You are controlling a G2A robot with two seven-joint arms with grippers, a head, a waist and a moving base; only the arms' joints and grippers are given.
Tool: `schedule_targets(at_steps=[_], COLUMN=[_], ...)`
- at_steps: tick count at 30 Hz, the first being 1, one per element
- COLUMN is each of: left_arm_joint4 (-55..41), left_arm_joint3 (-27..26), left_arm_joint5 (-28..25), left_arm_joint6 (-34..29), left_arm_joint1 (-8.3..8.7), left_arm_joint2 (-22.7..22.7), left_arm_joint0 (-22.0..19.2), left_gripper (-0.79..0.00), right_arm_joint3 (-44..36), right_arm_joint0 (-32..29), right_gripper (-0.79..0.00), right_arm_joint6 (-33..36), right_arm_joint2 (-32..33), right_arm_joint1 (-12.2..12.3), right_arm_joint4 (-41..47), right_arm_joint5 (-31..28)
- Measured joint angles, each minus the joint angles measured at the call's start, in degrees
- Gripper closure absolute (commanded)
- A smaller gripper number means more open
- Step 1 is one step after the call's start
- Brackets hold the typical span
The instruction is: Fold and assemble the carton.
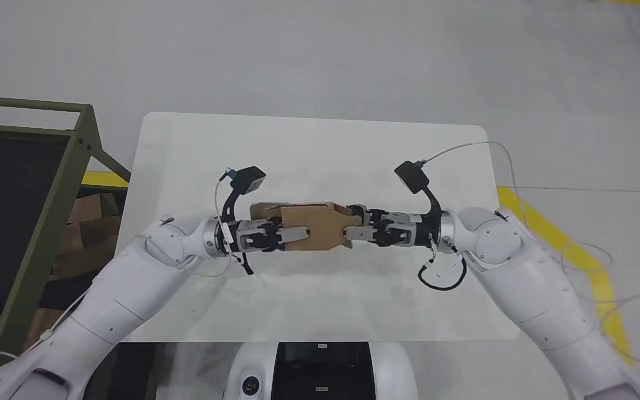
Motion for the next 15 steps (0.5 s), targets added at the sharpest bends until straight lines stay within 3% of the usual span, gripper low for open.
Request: schedule_targets(at_steps=[8, 11, 15], left_arm_joint4=[-1.1, -1.2, -1.2], left_arm_joint3=[-0.8, -0.9, -0.7], left_arm_joint5=[-0.7, -0.9, -1.2], left_arm_joint6=[0.6, 0.9, 1.2], left_arm_joint1=[0.76, 1.04, 1.35], left_arm_joint2=[1.2, 1.7, 2.4], left_arm_joint0=[-0.4, -0.6, -1.1], left_gripper=[0.0, 0.0, 0.0], right_arm_joint3=[1.2, 1.5, 2.3], right_arm_joint0=[0.3, 0.6, 1.2], right_gripper=[-0.354, -0.252, -0.225], right_arm_joint6=[-0.2, 0.0, 0.7], right_arm_joint2=[-0.5, -1.0, -1.8], right_arm_joint1=[-0.5, -0.7, -1.1], right_arm_joint4=[0.3, 0.7, 2.2], right_arm_joint5=[-0.3, -0.8, -2.0])
